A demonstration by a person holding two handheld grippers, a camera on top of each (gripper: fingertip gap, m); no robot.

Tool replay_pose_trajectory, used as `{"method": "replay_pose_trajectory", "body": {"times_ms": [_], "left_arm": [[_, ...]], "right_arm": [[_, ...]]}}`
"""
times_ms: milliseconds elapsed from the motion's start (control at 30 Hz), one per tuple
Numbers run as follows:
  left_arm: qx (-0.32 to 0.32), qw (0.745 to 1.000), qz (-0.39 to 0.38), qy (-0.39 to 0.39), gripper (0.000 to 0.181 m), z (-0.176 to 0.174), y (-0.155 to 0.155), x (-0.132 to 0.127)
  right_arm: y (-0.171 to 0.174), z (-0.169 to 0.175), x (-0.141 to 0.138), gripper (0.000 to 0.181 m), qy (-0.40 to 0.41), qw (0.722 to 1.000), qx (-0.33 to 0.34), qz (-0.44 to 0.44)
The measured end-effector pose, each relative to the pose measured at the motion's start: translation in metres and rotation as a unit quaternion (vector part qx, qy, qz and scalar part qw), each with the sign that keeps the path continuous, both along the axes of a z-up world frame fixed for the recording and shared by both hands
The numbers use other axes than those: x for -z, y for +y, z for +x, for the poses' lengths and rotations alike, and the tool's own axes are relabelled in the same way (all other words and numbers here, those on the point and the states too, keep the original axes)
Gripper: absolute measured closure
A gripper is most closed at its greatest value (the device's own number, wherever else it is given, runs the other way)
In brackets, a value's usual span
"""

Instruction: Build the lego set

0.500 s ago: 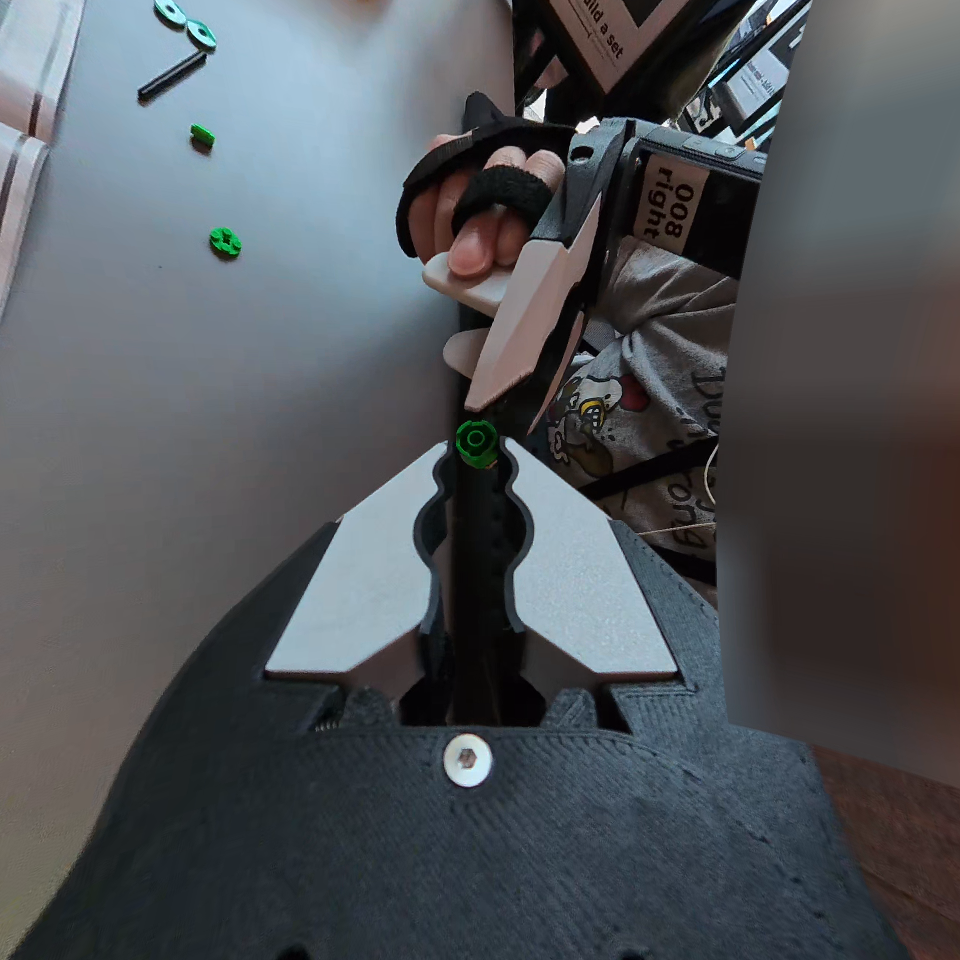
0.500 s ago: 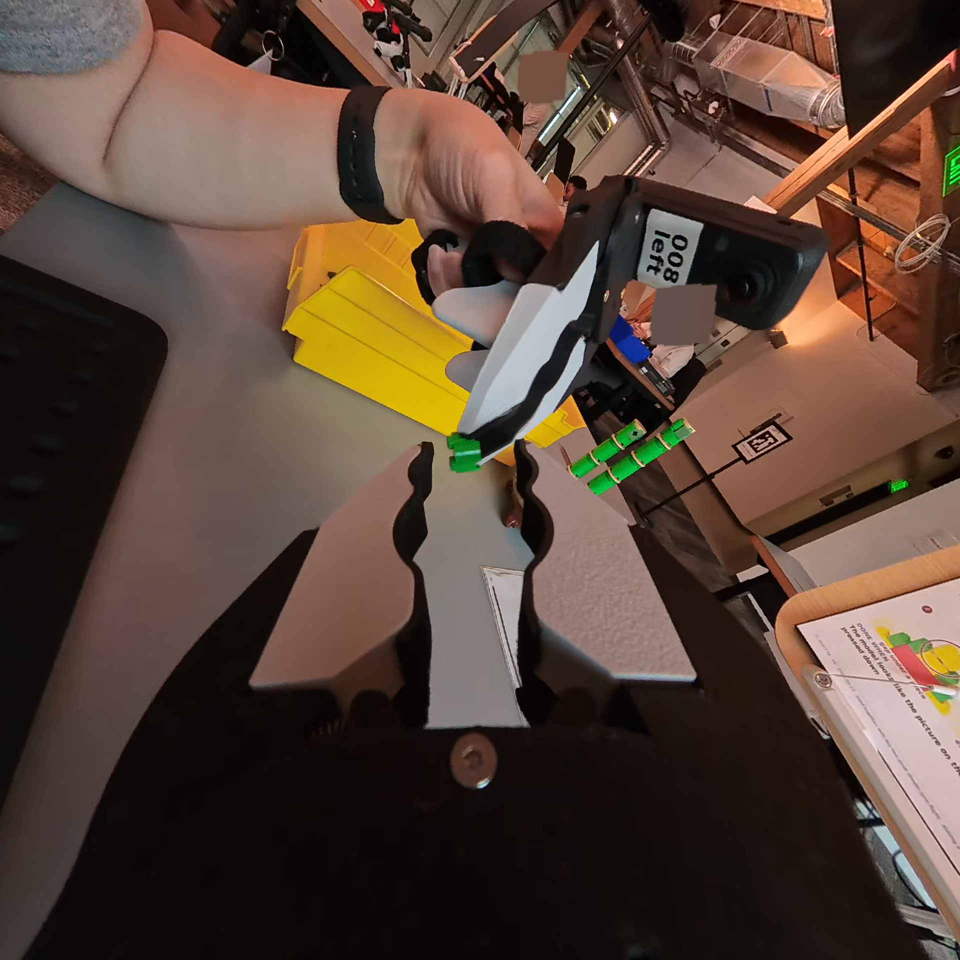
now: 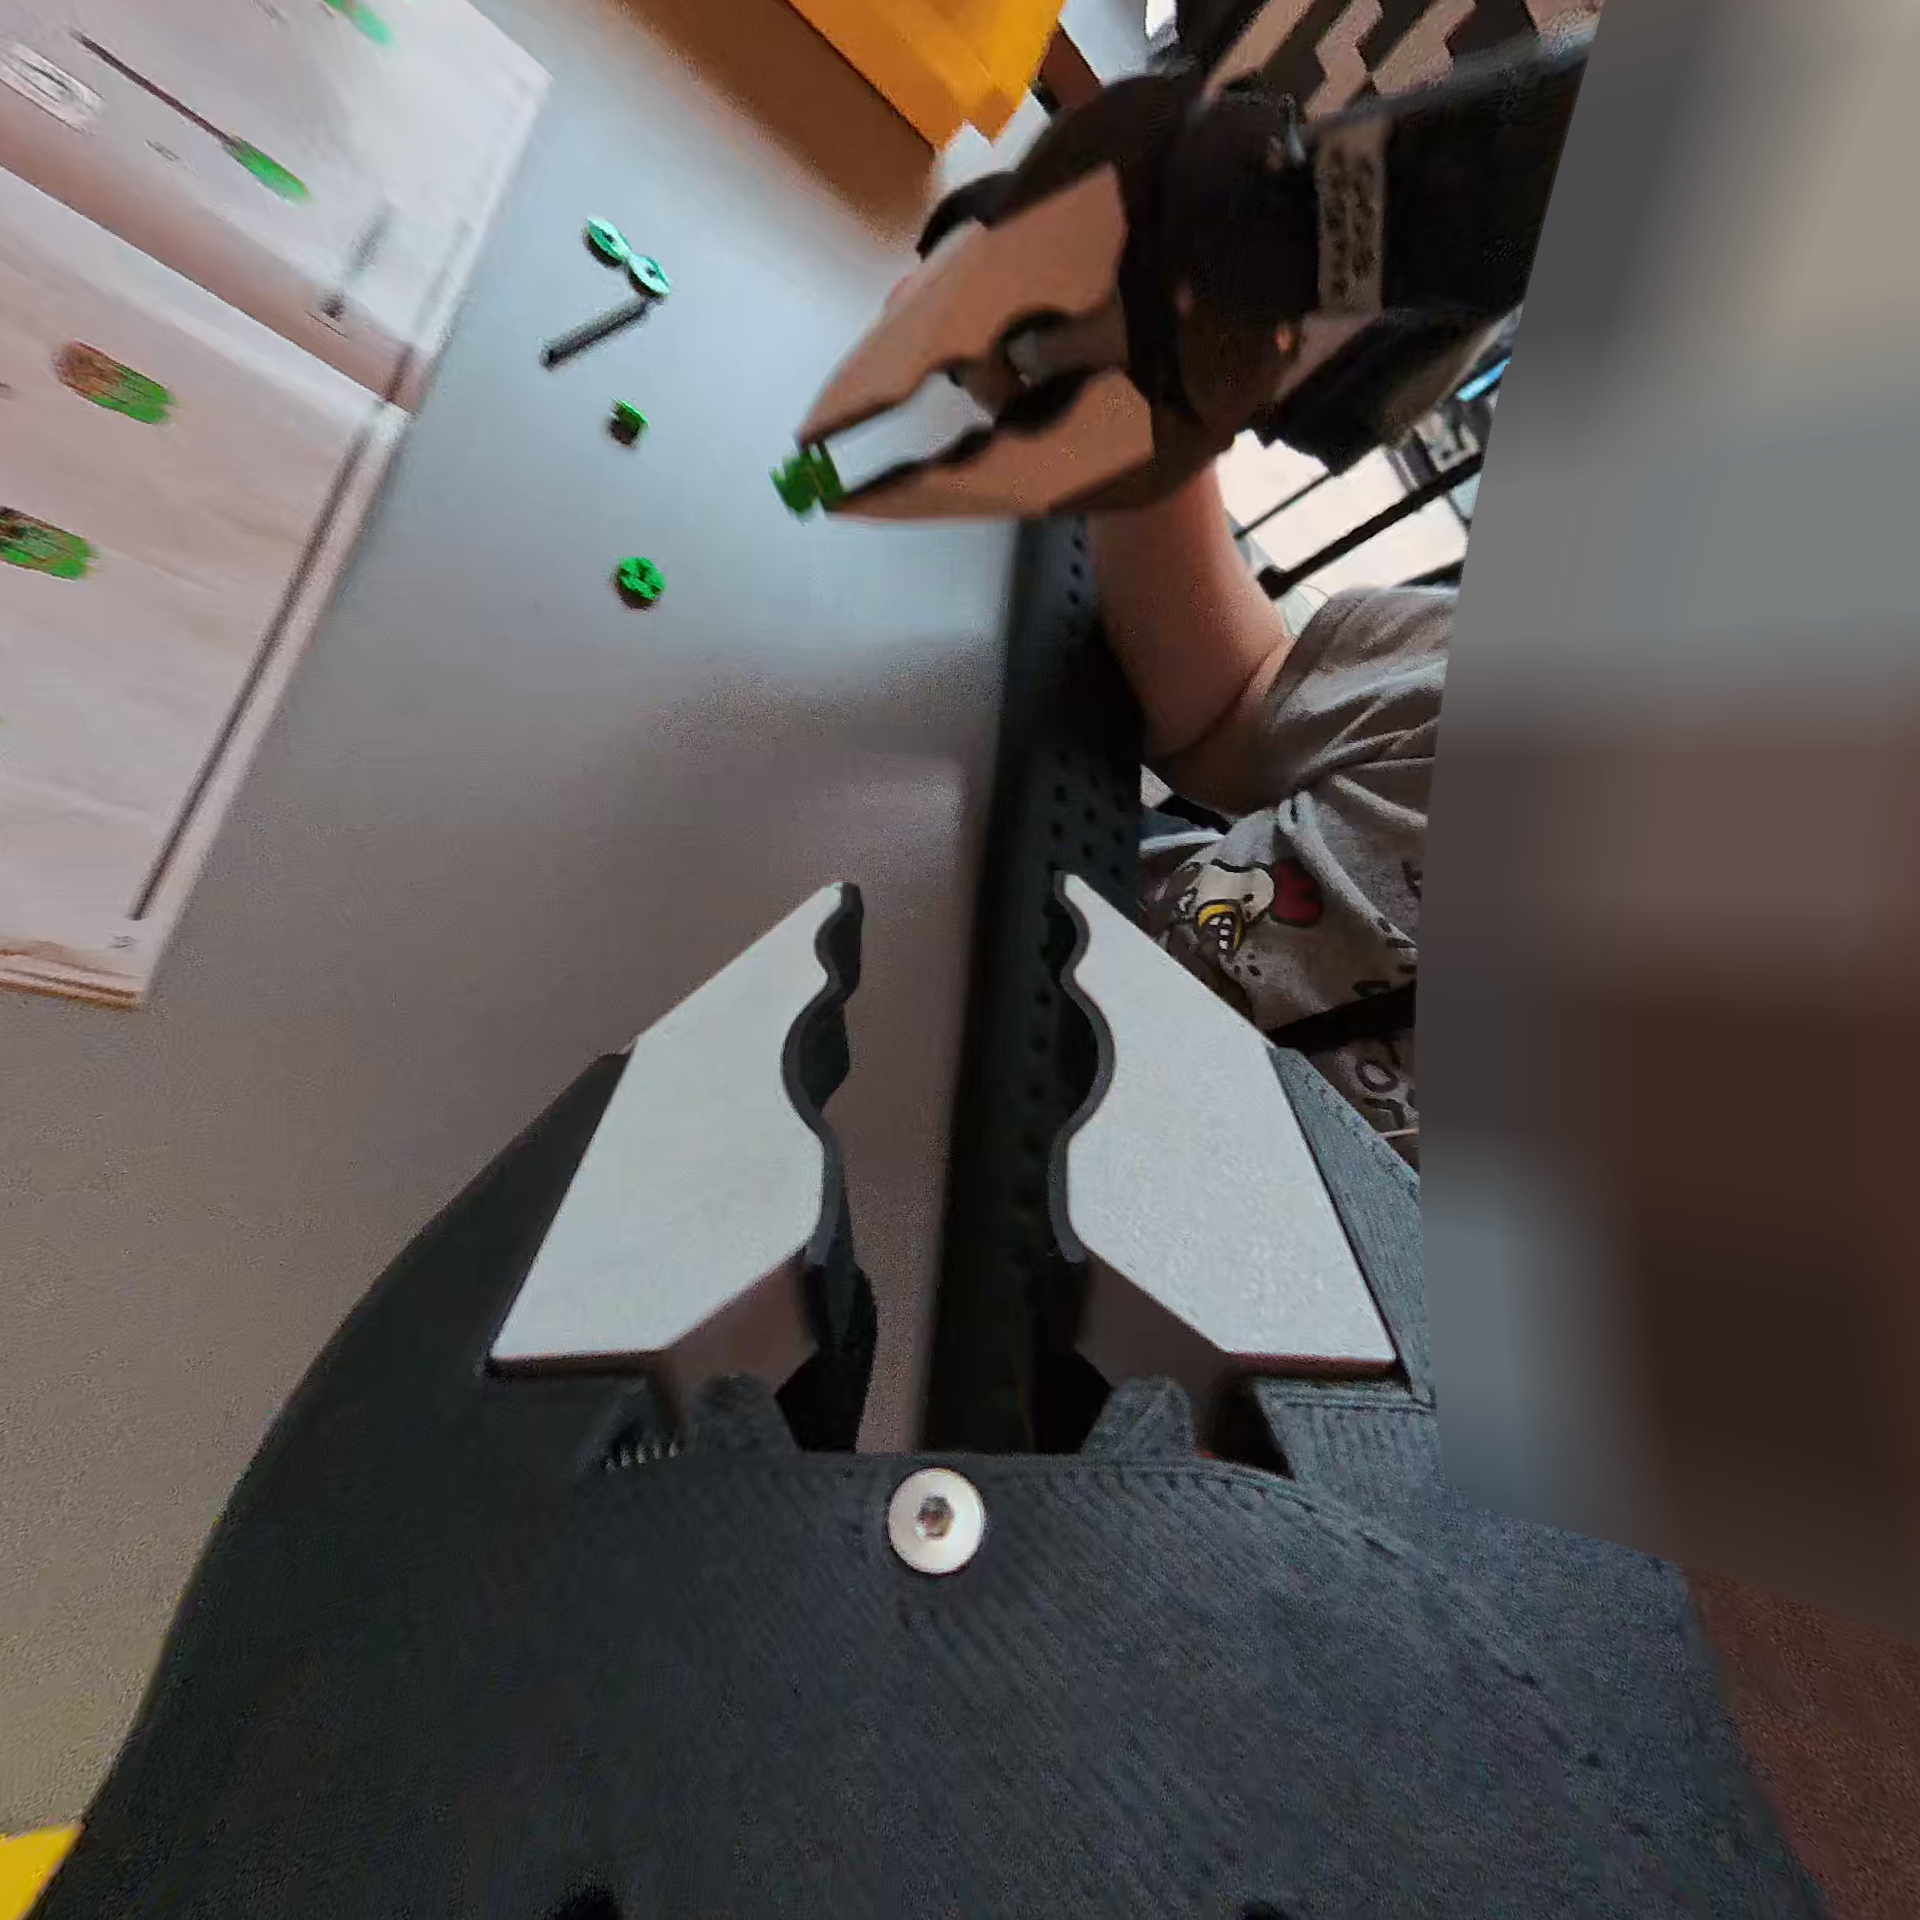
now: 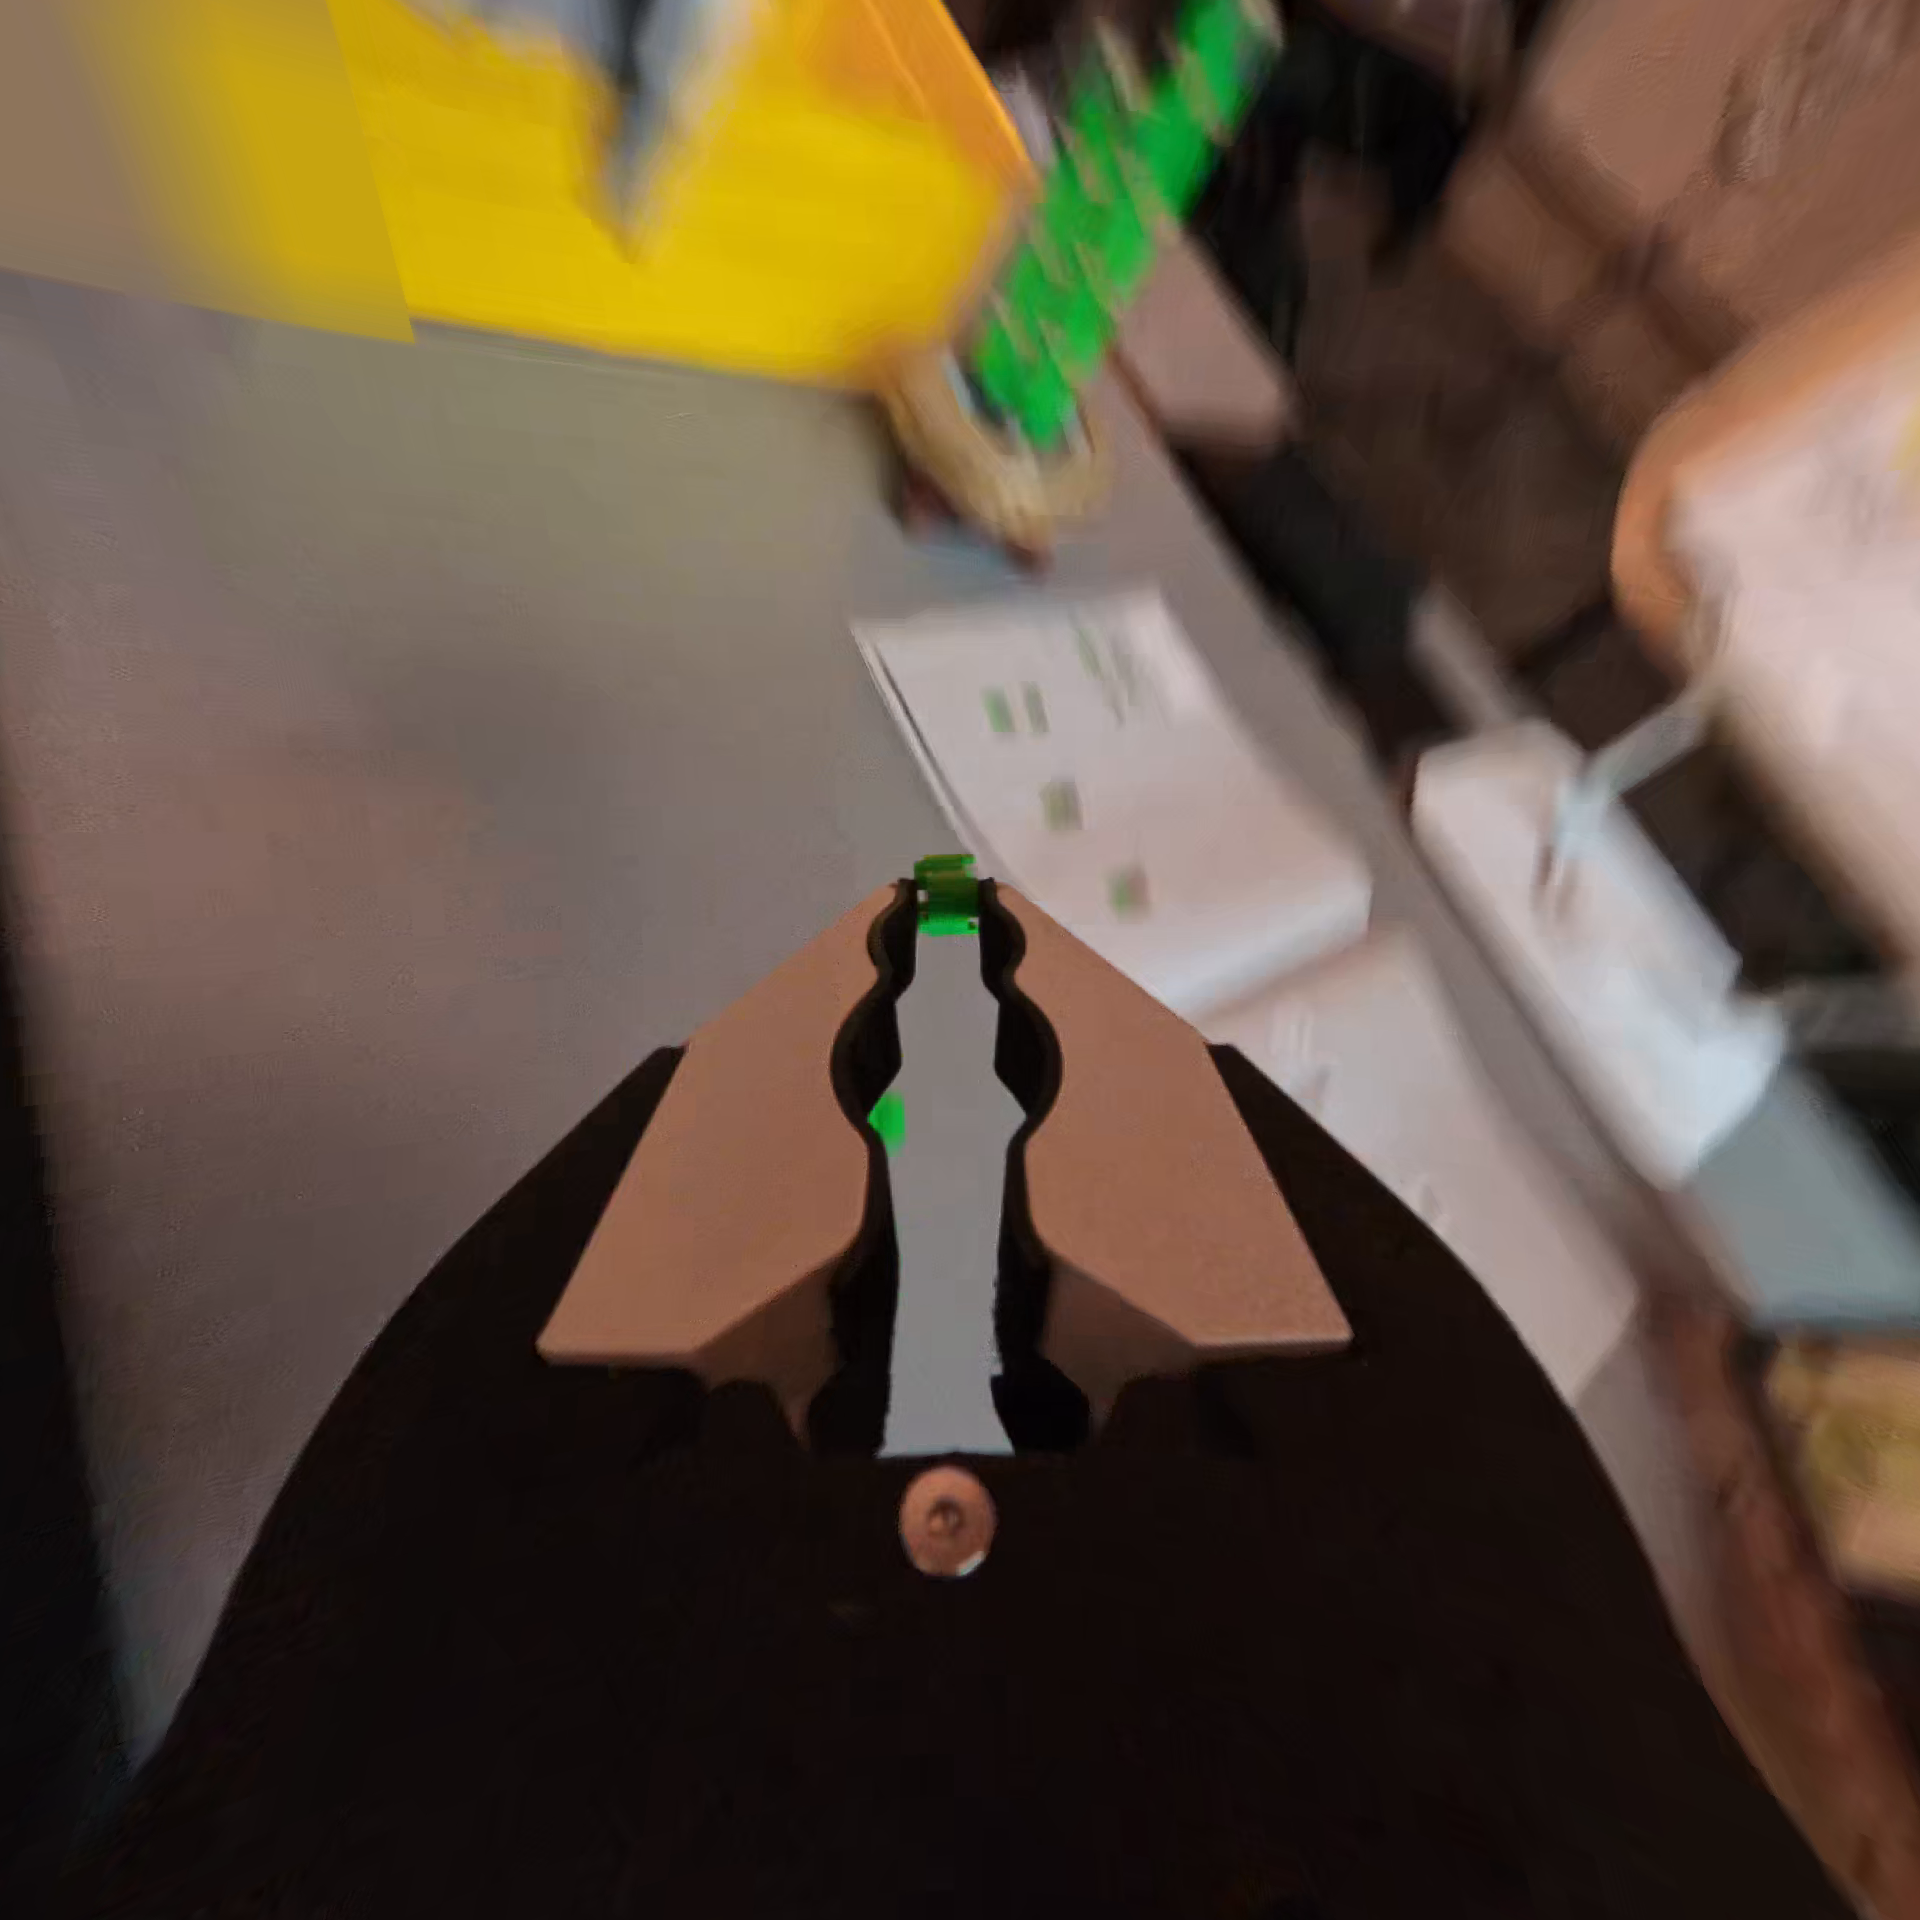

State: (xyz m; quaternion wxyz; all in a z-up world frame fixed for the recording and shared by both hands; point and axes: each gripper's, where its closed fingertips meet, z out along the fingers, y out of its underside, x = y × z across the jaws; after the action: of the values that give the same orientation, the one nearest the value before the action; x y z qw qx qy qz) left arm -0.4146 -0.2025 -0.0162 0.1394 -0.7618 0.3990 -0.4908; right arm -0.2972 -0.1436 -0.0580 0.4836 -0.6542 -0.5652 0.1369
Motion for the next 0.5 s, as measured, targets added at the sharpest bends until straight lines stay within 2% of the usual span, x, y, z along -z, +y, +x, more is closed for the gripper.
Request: {"method": "replay_pose_trajectory", "body": {"times_ms": [33, 100, 167, 233, 300, 500], "left_arm": [[-0.011, 1.000, 0.014, 0.001, 0.146, -0.006, 0.004, -0.004], [-0.025, 0.999, 0.035, 0.006, 0.148, -0.017, 0.007, -0.012], [-0.037, 0.998, 0.050, 0.011, 0.149, -0.028, 0.008, -0.019], [-0.052, 0.996, 0.065, 0.015, 0.150, -0.038, 0.011, -0.026], [-0.066, 0.994, 0.084, 0.019, 0.151, -0.047, 0.013, -0.033], [-0.082, 0.987, 0.127, 0.049, 0.152, -0.064, 0.011, -0.041]], "right_arm": [[0.011, 0.032, 0.018, 0.171, -0.007, 0.995, 0.049, -0.084], [0.019, 0.080, 0.050, 0.171, 0.008, 0.963, 0.120, -0.242], [0.015, 0.101, 0.066, 0.171, 0.051, 0.919, 0.148, -0.361], [0.011, 0.107, 0.073, 0.171, 0.087, 0.879, 0.162, -0.440], [0.010, 0.109, 0.080, 0.171, 0.100, 0.853, 0.173, -0.482], [0.007, 0.111, 0.100, 0.170, 0.078, 0.829, 0.194, -0.519]]}}
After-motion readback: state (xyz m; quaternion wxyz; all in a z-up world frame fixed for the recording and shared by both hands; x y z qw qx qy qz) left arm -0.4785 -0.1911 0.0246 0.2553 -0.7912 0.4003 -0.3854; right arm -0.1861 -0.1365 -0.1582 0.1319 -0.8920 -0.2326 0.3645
